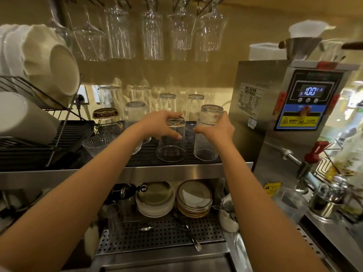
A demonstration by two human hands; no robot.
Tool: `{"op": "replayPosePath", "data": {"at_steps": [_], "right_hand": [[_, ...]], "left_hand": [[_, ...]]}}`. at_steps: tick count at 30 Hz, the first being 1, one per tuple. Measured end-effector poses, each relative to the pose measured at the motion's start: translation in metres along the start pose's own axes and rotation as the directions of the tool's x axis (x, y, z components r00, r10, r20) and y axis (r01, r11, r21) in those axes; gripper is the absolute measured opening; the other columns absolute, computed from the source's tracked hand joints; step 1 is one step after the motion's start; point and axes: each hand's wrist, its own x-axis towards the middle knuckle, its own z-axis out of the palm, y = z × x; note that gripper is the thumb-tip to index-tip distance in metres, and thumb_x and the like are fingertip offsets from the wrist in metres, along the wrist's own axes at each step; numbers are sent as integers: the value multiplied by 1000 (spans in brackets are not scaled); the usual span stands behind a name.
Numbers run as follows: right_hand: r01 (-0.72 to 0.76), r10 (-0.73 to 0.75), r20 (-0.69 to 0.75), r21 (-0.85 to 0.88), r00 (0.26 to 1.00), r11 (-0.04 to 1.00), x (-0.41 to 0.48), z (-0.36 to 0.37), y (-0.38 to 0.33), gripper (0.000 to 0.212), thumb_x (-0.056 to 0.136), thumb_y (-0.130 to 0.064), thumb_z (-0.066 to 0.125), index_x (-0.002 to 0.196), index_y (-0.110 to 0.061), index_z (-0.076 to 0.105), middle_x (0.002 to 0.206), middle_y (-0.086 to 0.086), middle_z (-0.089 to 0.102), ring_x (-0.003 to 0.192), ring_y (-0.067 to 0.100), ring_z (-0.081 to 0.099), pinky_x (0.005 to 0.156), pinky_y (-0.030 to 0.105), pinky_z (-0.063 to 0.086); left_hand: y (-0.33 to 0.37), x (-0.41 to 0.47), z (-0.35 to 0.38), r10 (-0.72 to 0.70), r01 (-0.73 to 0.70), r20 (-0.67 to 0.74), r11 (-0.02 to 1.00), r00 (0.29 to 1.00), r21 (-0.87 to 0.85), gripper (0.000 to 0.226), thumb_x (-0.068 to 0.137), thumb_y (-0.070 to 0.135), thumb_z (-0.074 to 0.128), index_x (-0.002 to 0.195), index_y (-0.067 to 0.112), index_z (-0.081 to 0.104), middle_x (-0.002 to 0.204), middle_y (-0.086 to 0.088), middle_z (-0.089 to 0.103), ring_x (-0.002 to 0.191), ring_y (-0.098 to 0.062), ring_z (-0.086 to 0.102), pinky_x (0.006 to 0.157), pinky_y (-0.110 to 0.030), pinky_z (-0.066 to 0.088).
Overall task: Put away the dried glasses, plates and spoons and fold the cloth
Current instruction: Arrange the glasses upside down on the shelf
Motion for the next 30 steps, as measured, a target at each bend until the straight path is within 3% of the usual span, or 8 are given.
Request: {"op": "replayPosePath", "data": {"at_steps": [6, 9, 11, 17, 20, 24, 27, 30], "right_hand": [[129, -129, -78, -6, 989, 992, 1, -7, -5, 69, 58, -27, 82, 116, -15, 47, 109, 6, 58, 98, 22, 54, 71, 29, 44], [214, -216, -131, -28, 968, 976, 5, -16, -17, 68, 56, -28, 81, 114, -18, 47, 97, -1, 50, 88, 16, 47, 71, 31, 43], [260, -263, -139, -40, 955, 965, 7, -21, -23, 69, 55, -27, 80, 115, -20, 47, 101, 0, 54, 89, 16, 48, 71, 29, 42], [376, -370, -165, 4, 914, 927, 12, -34, -38, 67, 56, -25, 80, 115, -19, 49, 107, 1, 60, 89, 14, 51, 64, 19, 37], [419, -412, -177, 3, 894, 908, 15, -37, -42, 70, 56, -25, 80, 118, -20, 48, 108, 1, 60, 95, 16, 55, 70, 22, 37], [482, -464, -197, 53, 864, 875, 17, -38, -47, 74, 56, -24, 82, 122, -18, 48, 110, 0, 60, 97, 14, 54, 76, 21, 38], [527, -502, -196, 99, 842, 844, 17, -37, -53, 73, 57, -21, 81, 122, -14, 49, 111, 1, 59, 99, 13, 54, 78, 19, 39], [595, -561, -205, 183, 802, 783, 13, -35, -62, 71, 57, -14, 79, 122, -11, 50, 113, 3, 59, 102, 12, 54, 78, 4, 37]], "left_hand": [[8, 0, 8, -7, 4, -45, 998, 999, -68, 84, 65, 44, 79, 138, 36, 38, 139, 2, 49, 86, -27, 68, 83, -35, 54], [12, 5, 14, 11, -16, -89, 998, 996, -57, 85, 63, 46, 79, 138, 34, 41, 138, 3, 51, 117, -22, 55, 99, -34, 44], [15, 8, 18, 17, -25, -116, 997, 993, -68, 85, 62, 46, 80, 137, 32, 42, 137, 4, 52, 125, -19, 48, 101, -32, 39], [31, 17, 31, 30, -45, -148, 994, 989, -98, 86, 62, 48, 80, 137, 29, 42, 138, 5, 50, 126, -17, 47, 99, -29, 37], [34, 20, 33, 28, -45, -151, 993, 988, -111, 86, 62, 47, 80, 138, 28, 42, 140, 5, 49, 128, -17, 45, 101, -30, 36], [36, 21, 26, 9, -21, -56, 980, 998, -200, 87, 67, 45, 77, 141, 25, 36, 144, 0, 43, 129, -19, 43, 100, -29, 35], [42, 17, 16, -15, -26, -139, 958, 990, -286, 86, 68, 45, 75, 141, 26, 34, 136, -7, 48, 118, -22, 51, 93, -31, 42], [48, 10, 3, 0, -73, -239, 953, 971, -295, 78, 69, 45, 75, 137, 26, 40, 124, -4, 53, 103, -18, 54, 88, -32, 46]]}}
